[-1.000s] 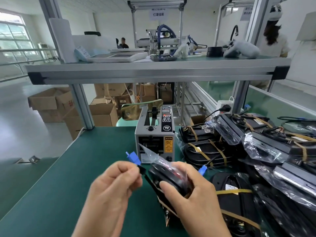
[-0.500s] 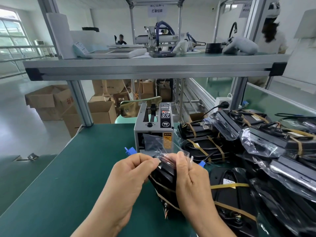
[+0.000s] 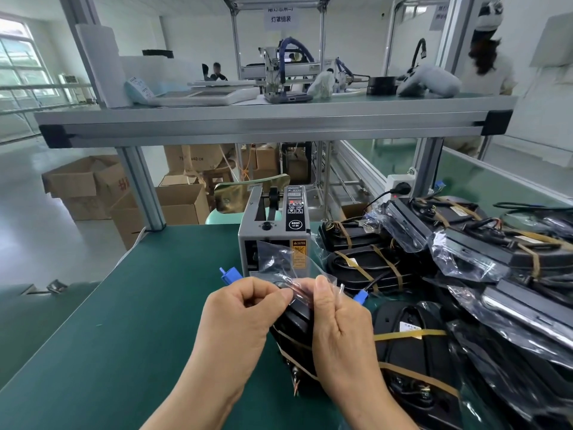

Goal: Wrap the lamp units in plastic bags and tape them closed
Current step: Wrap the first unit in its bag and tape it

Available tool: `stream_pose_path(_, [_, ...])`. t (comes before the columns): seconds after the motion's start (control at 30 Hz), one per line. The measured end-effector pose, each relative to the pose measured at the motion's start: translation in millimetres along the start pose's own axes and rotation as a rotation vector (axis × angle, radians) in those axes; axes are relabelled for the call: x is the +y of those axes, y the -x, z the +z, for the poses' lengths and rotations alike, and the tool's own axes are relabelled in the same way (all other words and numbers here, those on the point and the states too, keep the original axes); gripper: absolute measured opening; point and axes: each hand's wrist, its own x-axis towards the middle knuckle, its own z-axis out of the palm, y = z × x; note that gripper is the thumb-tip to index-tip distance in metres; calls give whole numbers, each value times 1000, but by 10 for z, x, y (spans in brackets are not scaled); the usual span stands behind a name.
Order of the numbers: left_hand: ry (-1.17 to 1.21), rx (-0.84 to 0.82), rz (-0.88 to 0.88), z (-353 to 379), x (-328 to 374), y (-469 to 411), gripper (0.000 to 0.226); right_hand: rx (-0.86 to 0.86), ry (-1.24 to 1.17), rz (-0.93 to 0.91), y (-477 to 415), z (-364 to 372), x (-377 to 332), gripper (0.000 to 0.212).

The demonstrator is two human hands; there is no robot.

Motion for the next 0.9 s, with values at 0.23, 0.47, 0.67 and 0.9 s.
stream_pose_path(0.23, [-68, 25, 50, 24, -20, -6, 15, -5, -5, 4, 1, -7, 8, 62])
stream_pose_path(0.47, [-124, 104, 91, 74, -66, 12, 13, 6, 7, -10, 4, 0, 12, 64])
stream_pose_path(0.67, [-138, 154, 110, 108, -128, 55, 14, 16, 18, -13, 14, 24, 22, 62])
stream_pose_path(0.9, [-149, 194, 142, 176, -170, 101, 19, 51, 3, -4, 14, 35, 8, 57])
